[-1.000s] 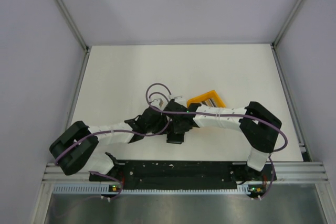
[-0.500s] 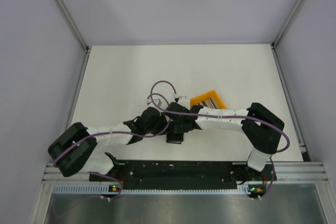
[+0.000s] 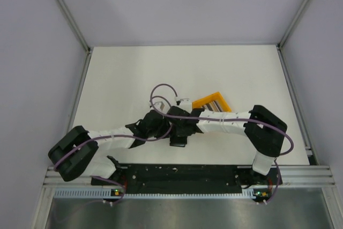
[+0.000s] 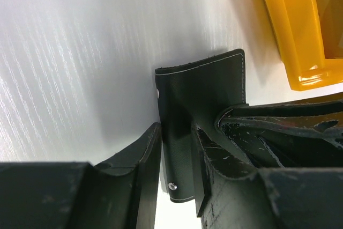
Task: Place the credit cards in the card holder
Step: Close the card holder at the center of the board.
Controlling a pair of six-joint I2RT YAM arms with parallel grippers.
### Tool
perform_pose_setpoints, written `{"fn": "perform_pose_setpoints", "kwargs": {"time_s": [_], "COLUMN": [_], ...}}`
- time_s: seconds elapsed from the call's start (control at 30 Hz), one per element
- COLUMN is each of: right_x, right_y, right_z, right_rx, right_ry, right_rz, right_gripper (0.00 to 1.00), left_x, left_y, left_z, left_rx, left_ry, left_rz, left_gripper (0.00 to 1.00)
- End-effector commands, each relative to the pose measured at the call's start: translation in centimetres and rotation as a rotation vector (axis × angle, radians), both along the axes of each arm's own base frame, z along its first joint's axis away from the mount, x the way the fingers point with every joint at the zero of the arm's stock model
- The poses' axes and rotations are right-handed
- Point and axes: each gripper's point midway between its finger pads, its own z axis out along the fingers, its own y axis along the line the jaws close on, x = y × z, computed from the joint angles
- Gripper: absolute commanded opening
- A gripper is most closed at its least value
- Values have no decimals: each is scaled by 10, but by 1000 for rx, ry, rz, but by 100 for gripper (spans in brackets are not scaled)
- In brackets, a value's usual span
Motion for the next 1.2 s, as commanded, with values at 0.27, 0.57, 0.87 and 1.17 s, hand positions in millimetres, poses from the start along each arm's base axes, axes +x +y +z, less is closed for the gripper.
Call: {"fn": "perform_pose_setpoints", "kwargs": {"time_s": [0.27, 0.57, 0.87, 1.17], "right_x": [-8, -14, -24, -37], "right_y": [10, -5, -22, -12], "right_z": [18, 24, 16, 9], "right_rx": [174, 203, 252, 369], "right_ry": [-74, -80, -69, -20], "right_rz": [123, 96, 25, 22], "right_gripper": [21, 22, 34, 41], "left_x": [-16, -14, -16, -36], "left_y": [4, 8, 8, 4], "left_z": [-3, -3, 2, 0], "left_rx": [-3, 8, 0, -39], "left_ry": [48, 34, 26, 70], "left_rz": [-12, 7, -10, -98], "left_gripper": [33, 34, 37, 40]}}
